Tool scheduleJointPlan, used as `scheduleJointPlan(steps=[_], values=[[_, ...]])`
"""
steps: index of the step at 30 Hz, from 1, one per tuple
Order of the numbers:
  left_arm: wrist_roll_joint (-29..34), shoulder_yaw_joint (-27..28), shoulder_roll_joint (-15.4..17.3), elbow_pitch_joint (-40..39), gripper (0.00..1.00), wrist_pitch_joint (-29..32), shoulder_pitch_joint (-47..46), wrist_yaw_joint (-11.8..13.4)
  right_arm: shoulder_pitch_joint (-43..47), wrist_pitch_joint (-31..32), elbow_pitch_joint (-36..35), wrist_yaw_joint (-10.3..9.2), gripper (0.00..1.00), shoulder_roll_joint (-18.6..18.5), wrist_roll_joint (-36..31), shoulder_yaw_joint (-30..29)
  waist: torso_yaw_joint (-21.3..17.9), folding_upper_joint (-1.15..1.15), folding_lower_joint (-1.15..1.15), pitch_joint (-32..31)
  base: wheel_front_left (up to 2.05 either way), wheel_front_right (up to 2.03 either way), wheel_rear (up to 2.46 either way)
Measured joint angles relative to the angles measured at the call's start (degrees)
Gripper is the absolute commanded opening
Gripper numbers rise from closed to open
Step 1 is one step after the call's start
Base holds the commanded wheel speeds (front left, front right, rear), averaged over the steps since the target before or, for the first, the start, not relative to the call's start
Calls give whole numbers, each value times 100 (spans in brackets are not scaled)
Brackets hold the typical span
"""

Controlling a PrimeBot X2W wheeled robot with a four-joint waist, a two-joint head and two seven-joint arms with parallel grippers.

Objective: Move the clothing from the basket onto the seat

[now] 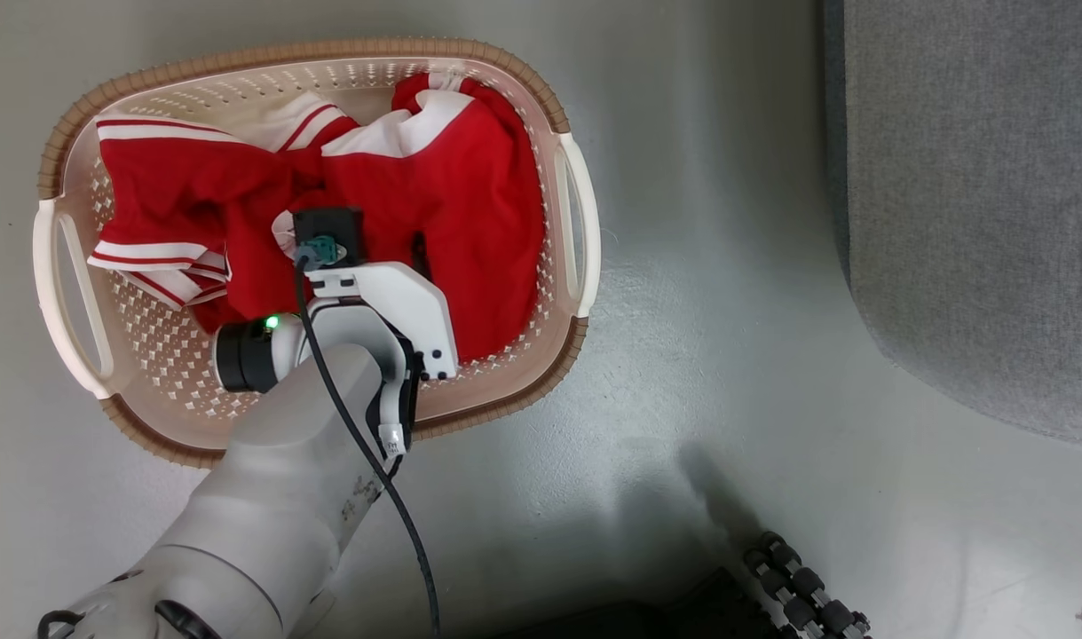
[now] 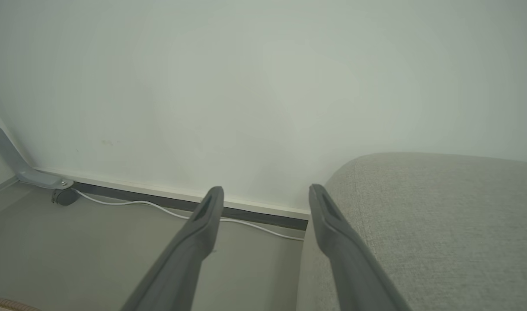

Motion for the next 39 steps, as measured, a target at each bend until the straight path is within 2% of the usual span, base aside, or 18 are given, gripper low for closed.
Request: scheduleJointPlan(steps=[3,4,5,8,14,21,35,39], values=[[-160,-146,0,-12,100,67,-1,-94,0,0,13,0,100,34,1,-3,0,0,0,-25,0,0,0],[-265,-201,4,-27,44,65,-1,-177,0,0,26,0,100,43,1,-2,1,0,0,-46,0,0,0],[-342,-238,4,-42,0,18,-1,-227,0,0,33,0,100,45,1,-4,3,0,0,-73,0,0,0],[-528,-409,10,-75,0,-125,0,-377,0,0,63,0,100,54,2,-11,16,0,0,-174,0,0,0],[-773,-724,10,-74,0,-353,43,-514,8,0,215,0,100,83,42,-36,63,0,0,-459,0,0,0],[-824,-722,8,-255,0,-453,342,-631,277,0,477,0,100,129,32,-56,194,0,0,-1069,0,0,0],[1450,1209,-14,-1519,0,-468,1600,-628,984,0,1078,0,100,275,-232,155,611,0,0,-2455,0,0,0],[2067,1713,-19,-1937,0,-469,1963,-697,1171,0,1273,0,100,321,-332,165,757,0,0,-2849,0,0,0]])
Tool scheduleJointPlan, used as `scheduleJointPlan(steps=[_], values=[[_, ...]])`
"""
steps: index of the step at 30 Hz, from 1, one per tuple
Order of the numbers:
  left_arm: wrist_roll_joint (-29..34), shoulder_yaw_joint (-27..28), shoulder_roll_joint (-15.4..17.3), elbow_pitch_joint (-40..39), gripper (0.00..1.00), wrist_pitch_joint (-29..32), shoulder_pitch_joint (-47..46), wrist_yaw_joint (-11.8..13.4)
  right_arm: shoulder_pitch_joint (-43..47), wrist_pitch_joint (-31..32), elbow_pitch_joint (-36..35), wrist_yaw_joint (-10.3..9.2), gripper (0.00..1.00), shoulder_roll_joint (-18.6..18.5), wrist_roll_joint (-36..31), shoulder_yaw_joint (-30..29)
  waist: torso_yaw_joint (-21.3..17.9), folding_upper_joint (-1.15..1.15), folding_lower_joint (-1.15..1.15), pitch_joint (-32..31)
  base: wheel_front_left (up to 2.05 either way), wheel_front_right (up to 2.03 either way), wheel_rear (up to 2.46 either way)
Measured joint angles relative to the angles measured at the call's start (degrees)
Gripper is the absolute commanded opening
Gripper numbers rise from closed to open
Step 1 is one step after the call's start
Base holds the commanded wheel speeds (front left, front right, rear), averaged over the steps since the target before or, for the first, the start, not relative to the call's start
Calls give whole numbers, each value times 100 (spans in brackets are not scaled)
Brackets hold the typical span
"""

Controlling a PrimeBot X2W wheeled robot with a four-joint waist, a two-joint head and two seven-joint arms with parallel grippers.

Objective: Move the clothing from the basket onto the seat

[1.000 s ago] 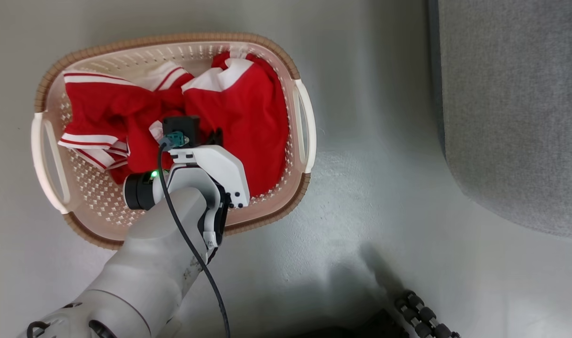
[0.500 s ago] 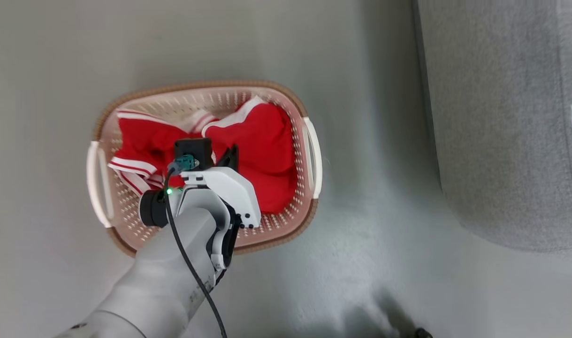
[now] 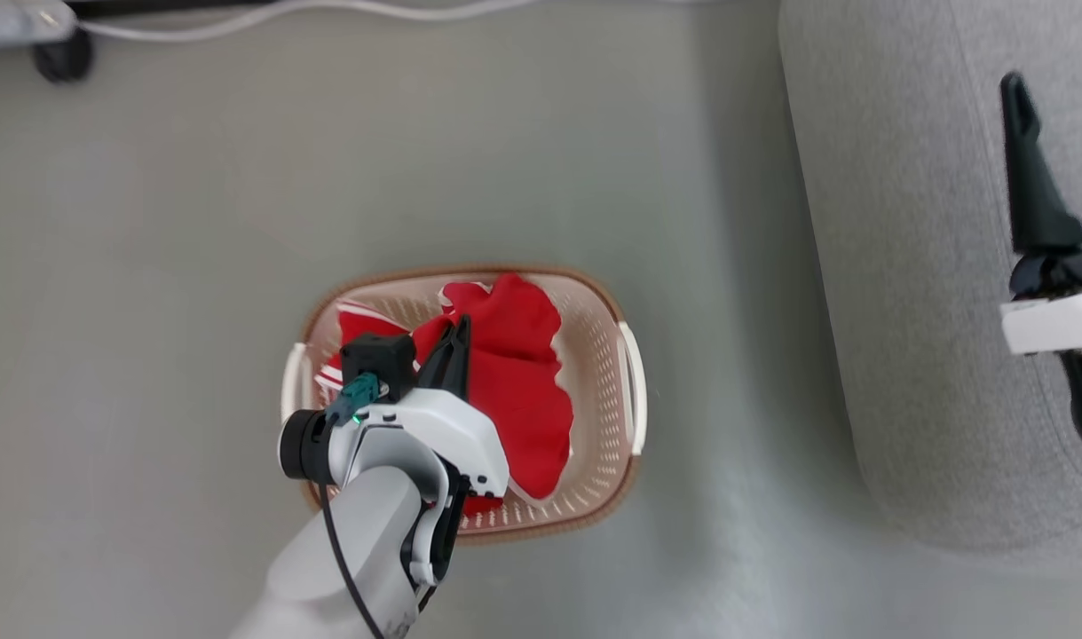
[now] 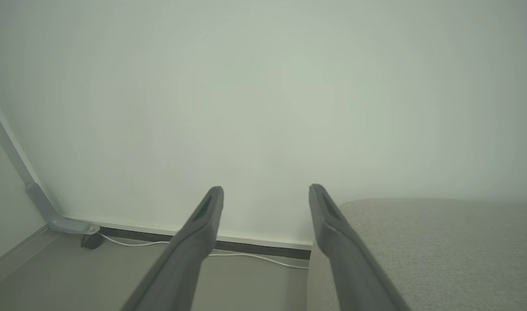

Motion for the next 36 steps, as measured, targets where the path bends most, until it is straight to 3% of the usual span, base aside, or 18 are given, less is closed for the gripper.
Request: scheduleJointPlan(steps=[8,18,28,36], values=[[1232,683,-4,-803,0,0,521,-188,441,0,331,0,100,186,-183,10,293,0,0,-759,0,0,0],[2095,1101,-5,-2023,0,-1,630,-524,1018,0,682,0,100,477,-379,57,643,0,0,-1544,0,0,0],[2484,1092,-14,-2885,0,-29,146,-591,1316,1,827,0,100,665,-504,148,800,0,0,-1920,0,0,0],[2537,969,-26,-3080,0,-33,-328,-591,1369,0,853,0,100,734,-528,213,804,0,0,-1947,0,0,0]])
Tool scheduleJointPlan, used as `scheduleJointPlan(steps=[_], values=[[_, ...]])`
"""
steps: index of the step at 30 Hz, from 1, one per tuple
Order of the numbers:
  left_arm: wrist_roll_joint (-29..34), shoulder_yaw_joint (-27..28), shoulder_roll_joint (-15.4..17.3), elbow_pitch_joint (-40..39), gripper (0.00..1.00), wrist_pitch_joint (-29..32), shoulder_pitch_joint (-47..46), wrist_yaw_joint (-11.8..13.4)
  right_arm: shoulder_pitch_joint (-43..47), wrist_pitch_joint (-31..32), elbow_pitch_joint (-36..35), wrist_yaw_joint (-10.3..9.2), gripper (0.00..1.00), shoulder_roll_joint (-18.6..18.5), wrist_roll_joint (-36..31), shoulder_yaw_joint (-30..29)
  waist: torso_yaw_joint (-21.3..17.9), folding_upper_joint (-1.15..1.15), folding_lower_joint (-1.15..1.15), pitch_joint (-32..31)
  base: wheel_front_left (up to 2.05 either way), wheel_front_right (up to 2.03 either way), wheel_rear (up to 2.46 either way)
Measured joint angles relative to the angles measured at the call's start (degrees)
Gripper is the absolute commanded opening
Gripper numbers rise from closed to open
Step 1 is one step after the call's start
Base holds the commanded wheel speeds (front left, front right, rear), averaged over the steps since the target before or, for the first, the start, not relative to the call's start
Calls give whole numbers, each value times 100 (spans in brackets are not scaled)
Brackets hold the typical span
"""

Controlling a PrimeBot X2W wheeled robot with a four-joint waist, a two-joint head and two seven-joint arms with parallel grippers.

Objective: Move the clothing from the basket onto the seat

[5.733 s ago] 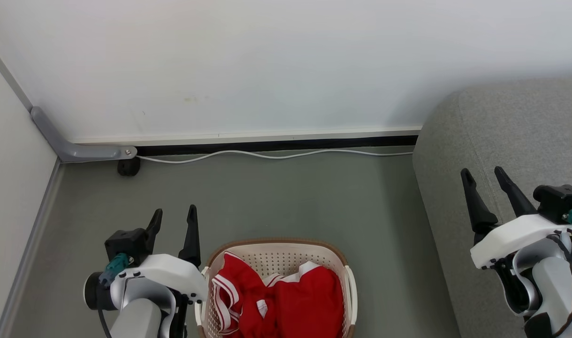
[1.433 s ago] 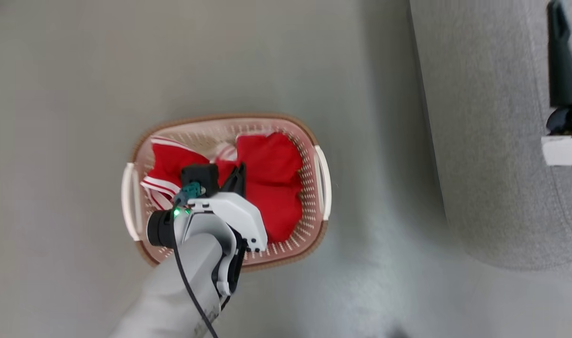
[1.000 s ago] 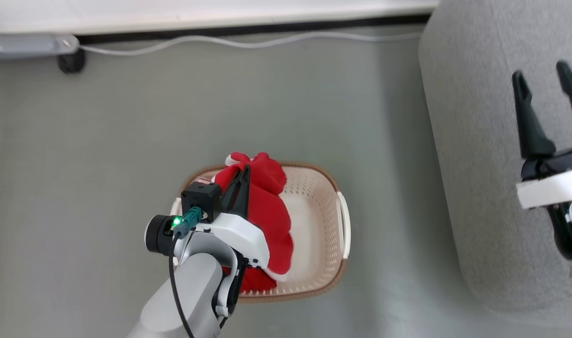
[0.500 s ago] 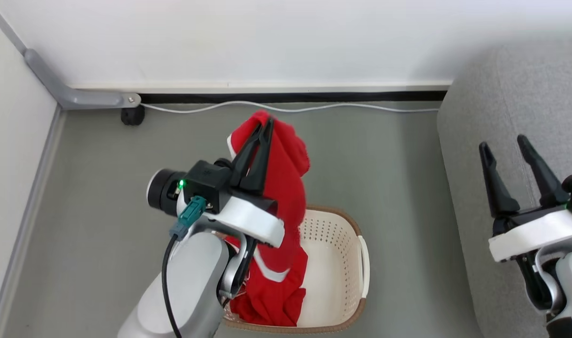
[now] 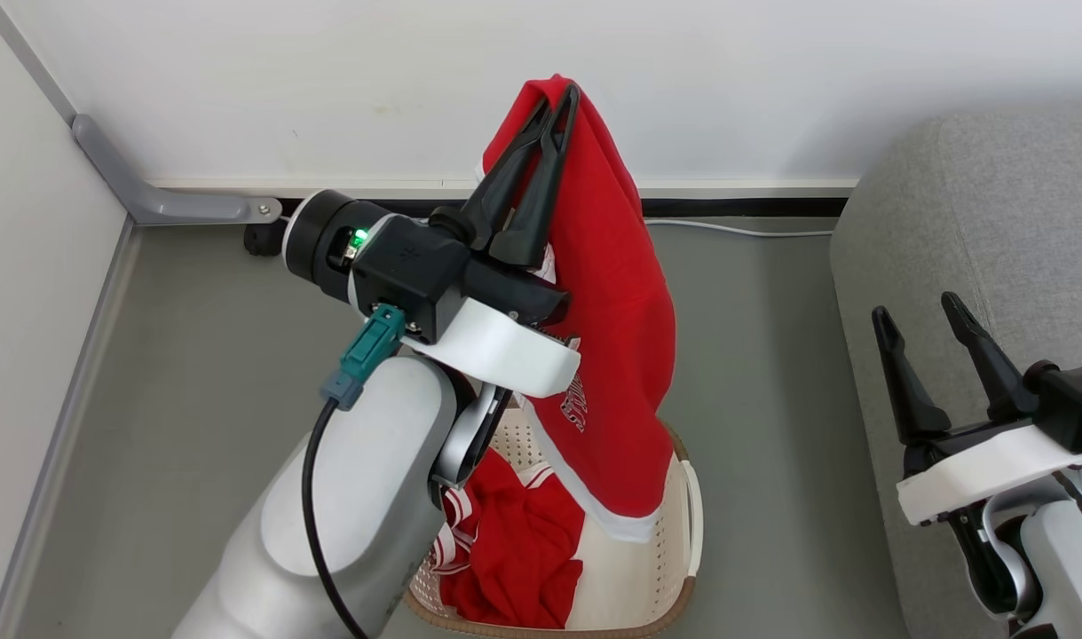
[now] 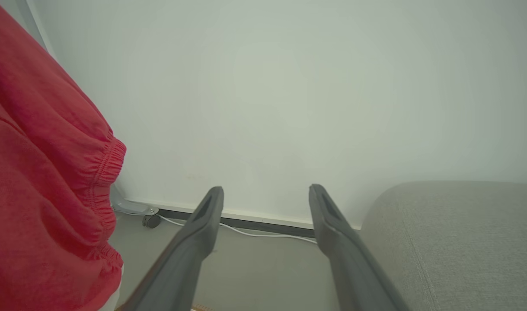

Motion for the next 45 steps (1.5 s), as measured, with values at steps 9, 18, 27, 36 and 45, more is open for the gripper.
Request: scheduleJointPlan(steps=[9,18,27,36,45], values=[[-141,-310,1,-38,0,0,-100,69,-114,1,-683,0,100,4,304,781,3,0,0,62,0,0,0],[-270,-580,4,-34,0,0,-192,181,-611,1,-1607,0,100,-220,803,1975,84,0,0,112,0,0,0],[-504,-1069,12,-99,0,0,-337,293,-1143,1,-1247,0,100,-343,810,2821,232,0,0,180,0,0,0],[-759,-1514,12,-287,0,0,-465,466,-1450,1,-190,0,100,-66,757,3223,459,0,0,249,0,0,0],[-837,-1503,13,-188,0,0,-465,523,-1521,1,-163,0,0,-22,760,3038,477,0,0,324,0,0,0]])
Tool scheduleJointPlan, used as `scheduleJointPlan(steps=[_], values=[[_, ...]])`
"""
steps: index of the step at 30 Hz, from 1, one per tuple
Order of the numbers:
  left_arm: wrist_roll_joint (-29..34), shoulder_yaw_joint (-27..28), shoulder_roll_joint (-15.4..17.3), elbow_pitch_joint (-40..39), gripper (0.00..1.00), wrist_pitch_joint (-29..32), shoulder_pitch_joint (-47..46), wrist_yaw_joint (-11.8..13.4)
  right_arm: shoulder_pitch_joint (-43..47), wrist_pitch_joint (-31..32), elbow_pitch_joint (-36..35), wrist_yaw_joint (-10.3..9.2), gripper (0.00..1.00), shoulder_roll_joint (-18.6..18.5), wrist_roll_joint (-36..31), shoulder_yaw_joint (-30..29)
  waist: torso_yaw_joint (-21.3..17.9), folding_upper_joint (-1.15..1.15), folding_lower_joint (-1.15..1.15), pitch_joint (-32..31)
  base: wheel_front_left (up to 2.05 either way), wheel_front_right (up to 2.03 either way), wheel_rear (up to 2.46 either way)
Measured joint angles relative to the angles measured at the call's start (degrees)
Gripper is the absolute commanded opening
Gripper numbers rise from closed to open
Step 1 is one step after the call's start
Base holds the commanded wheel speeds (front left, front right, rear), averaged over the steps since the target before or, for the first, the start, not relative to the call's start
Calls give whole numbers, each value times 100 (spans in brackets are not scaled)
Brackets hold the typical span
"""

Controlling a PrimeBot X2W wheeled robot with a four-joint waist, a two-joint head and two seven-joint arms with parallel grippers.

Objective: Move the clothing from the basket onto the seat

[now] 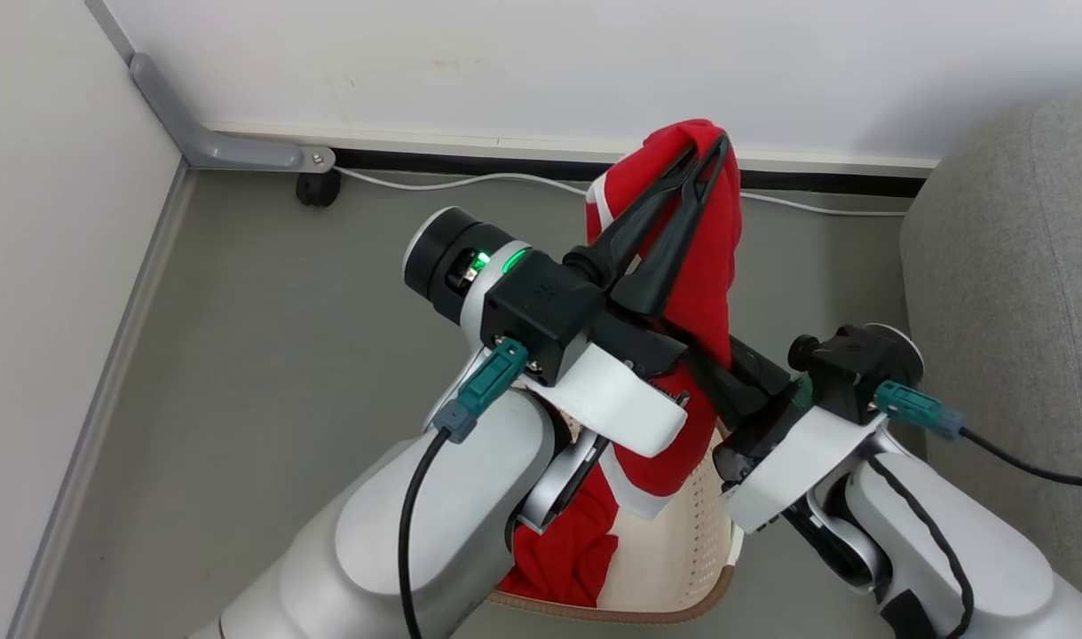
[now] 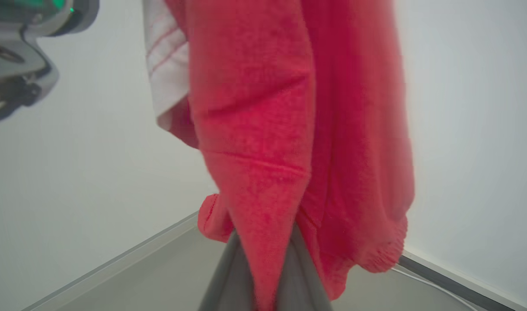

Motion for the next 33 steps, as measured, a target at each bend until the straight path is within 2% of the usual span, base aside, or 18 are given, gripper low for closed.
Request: scheduleJointPlan(steps=[3,4,5,6,9,21,26,33], values=[[0,76,1,19,0,0,14,0,7,0,-40,0,0,-26,0,-137,-37,0,0,22,0,0,0],[2,98,-1,37,33,-1,20,-1,13,0,-52,0,0,-33,0,-187,-54,0,0,24,0,0,0],[7,115,0,64,80,0,35,-2,19,0,-68,0,0,-38,0,-243,-72,0,0,19,0,0,0],[11,133,0,82,100,-1,66,-12,26,0,-93,0,0,-46,0,-309,-92,0,0,13,0,0,0],[56,174,0,222,100,-1,194,-101,98,0,-204,0,0,-57,31,-523,-167,0,0,-9,0,0,0],[253,343,8,1047,100,0,817,-725,538,0,-564,0,0,-129,142,-1646,-624,0,0,-147,0,0,0],[322,410,12,1405,100,0,982,-977,615,0,-624,0,0,-141,140,-1968,-916,0,0,-202,0,0,0],[368,569,16,1714,100,1,1127,-1206,632,0,-631,0,0,-137,124,-2254,-1456,0,0,-276,0,0,0]])
